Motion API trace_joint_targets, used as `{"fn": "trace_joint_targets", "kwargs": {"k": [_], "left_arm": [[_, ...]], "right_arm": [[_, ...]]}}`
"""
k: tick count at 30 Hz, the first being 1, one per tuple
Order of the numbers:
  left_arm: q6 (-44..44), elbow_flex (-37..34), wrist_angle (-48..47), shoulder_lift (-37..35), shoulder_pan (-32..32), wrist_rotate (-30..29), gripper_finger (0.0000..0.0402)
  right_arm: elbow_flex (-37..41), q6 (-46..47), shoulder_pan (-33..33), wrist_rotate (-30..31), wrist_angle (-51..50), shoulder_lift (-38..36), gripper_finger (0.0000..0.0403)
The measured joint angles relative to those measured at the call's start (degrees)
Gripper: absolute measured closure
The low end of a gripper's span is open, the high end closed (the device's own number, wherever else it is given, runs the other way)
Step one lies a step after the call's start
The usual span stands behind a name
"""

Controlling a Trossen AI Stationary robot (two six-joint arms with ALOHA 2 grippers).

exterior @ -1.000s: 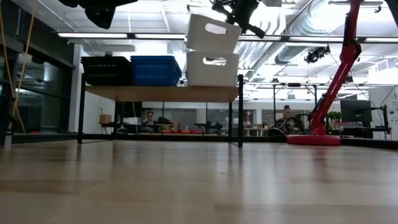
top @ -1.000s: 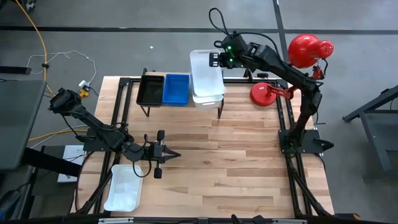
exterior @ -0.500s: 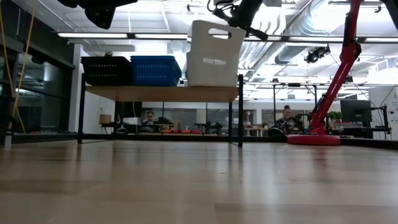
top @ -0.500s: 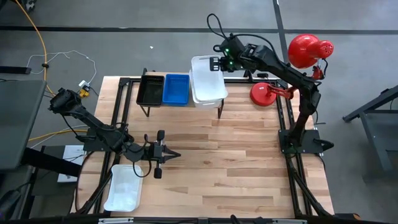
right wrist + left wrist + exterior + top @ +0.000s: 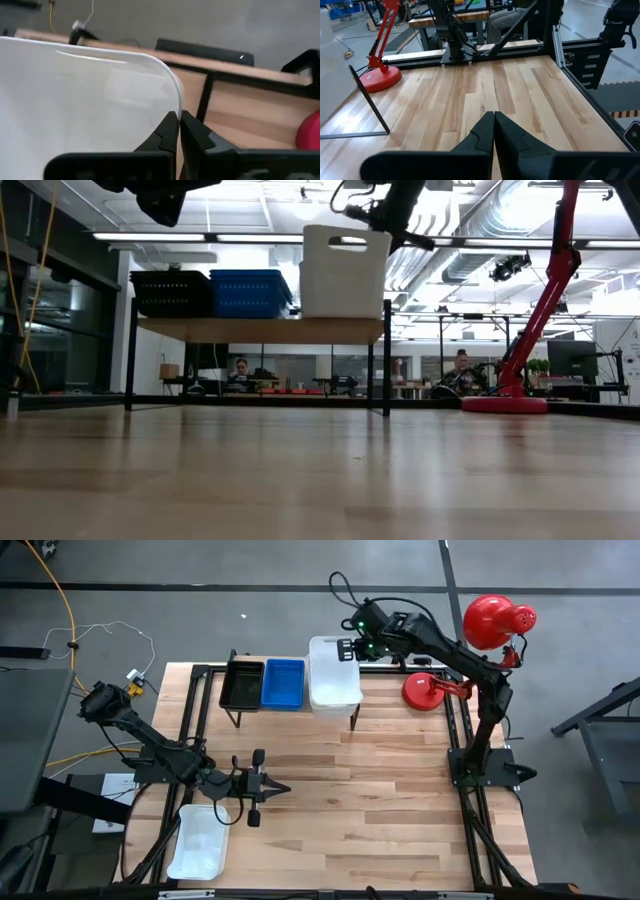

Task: Stack baskets on shelf by color
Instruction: Stack the right white bin on the white bin on the shelf

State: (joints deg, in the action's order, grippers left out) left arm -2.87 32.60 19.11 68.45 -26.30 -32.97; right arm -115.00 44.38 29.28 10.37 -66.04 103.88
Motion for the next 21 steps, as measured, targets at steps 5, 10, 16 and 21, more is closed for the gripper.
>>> {"fn": "trace_joint_targets", "kwargs": {"k": [5,10,16,21], "left_arm": [[0.0,0.0,0.0,0.0,0.0,0.0,0.0401],[0.0,0.0,0.0,0.0,0.0,0.0,0.0402],[0.0,0.0,0.0,0.0,0.0,0.0,0.0401],[0.0,0.0,0.0,0.0,0.0,0.0,0.0401]], "right_arm": [[0.0,-1.9,0.0,-4.3,-0.2,2.5,0.0403],[0.0,-2.0,0.1,-4.0,0.1,3.4,0.0403],[0.0,-2.0,0.1,-0.3,0.7,3.6,0.0403],[0.0,-2.9,0.1,1.3,1.5,3.6,0.0397]]}}
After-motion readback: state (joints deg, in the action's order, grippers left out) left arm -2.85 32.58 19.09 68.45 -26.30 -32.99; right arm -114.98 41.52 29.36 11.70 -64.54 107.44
